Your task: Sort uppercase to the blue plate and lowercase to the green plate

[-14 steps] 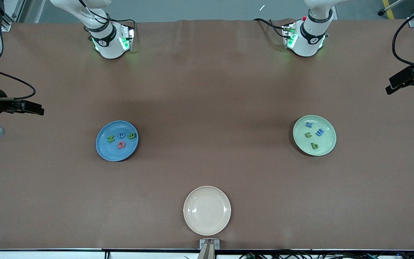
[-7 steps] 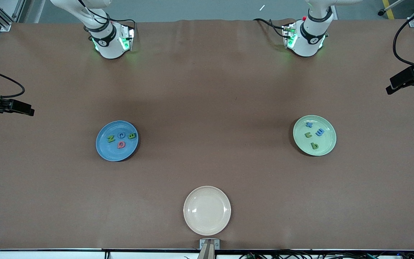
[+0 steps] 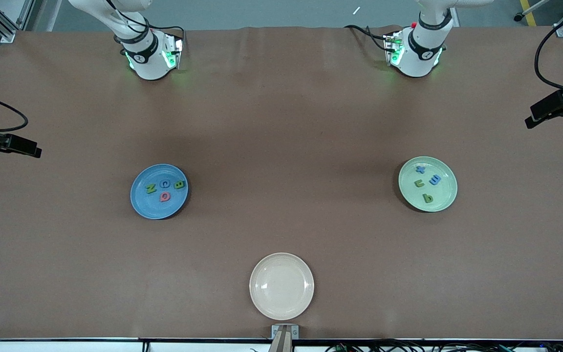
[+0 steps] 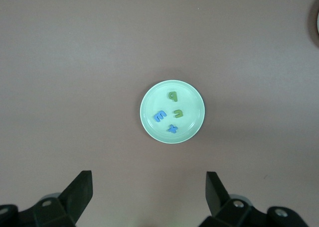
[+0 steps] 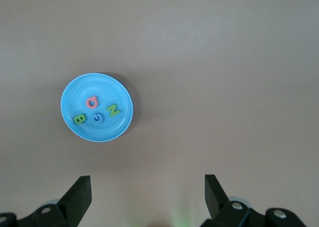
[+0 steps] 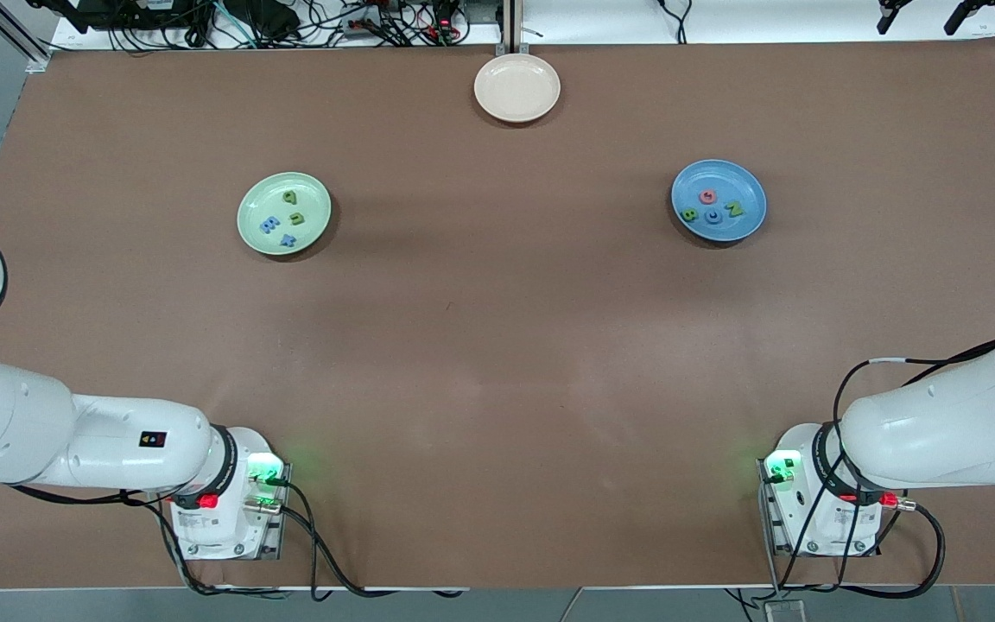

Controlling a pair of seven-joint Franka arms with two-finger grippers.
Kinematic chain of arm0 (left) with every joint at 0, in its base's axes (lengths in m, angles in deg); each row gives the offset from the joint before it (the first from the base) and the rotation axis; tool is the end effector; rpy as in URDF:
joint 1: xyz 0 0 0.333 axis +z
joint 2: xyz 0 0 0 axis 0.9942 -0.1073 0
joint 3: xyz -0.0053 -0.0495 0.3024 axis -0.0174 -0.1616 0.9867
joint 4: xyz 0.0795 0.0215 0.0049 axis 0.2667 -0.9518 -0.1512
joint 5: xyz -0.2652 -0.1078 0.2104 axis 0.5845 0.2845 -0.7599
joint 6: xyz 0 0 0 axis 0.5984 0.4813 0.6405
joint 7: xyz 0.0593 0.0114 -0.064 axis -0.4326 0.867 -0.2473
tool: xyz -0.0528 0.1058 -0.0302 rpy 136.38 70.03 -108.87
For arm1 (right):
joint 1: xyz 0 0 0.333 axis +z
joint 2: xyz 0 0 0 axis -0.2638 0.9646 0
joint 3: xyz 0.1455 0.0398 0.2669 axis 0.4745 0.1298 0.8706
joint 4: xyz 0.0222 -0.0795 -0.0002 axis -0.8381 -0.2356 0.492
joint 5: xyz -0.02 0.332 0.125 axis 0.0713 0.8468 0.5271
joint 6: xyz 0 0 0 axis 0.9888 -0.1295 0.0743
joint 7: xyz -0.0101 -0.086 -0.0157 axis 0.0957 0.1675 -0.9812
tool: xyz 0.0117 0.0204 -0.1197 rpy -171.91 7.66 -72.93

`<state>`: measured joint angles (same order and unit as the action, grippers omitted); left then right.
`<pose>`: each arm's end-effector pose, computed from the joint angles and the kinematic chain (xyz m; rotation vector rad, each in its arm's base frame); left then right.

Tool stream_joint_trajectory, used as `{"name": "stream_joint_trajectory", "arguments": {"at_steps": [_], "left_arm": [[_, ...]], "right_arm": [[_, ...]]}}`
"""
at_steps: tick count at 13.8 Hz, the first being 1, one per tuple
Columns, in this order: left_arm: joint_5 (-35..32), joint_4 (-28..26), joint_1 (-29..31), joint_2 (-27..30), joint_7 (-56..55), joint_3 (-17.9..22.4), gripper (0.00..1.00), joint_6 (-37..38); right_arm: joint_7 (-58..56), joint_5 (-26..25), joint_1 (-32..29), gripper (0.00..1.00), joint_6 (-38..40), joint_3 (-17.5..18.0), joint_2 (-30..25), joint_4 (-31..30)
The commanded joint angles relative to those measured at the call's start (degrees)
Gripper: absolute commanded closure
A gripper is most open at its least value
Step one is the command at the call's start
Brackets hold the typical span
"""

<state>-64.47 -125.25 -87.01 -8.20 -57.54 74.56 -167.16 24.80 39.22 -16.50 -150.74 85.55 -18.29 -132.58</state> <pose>0.5057 0.0215 0.6145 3.0974 0.1335 -0.0042 0.5540 -0.0502 0.5620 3.0990 -0.1773 -0.2303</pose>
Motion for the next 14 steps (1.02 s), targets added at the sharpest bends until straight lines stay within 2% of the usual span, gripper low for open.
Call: {"name": "stream_joint_trajectory", "arguments": {"at_steps": [1,7,11,14], "left_arm": [[1.01,0.79,-0.09,-0.46,1.12,0.22,0.0,-0.52],[2.07,0.88,-0.17,-0.72,1.12,0.14,0.0,-2.54],[2.07,0.88,-0.44,-0.72,1.12,0.05,0.0,-2.9],[1.63,0.97,-0.53,-0.63,1.12,0.05,0.0,-4.13]], "right_arm": [[-0.4,-0.76,-0.91,0.0,0.19,1.02,-0.63,0.01],[0.21,0.2,-0.55,0.0,1.6,1.2,-0.9,-0.87],[0.13,0.3,-0.38,0.0,1.77,1.28,-3.18,-2.37],[0.04,0.38,-0.38,0.0,-0.15,1.28,-8.0,-7.44]]}}
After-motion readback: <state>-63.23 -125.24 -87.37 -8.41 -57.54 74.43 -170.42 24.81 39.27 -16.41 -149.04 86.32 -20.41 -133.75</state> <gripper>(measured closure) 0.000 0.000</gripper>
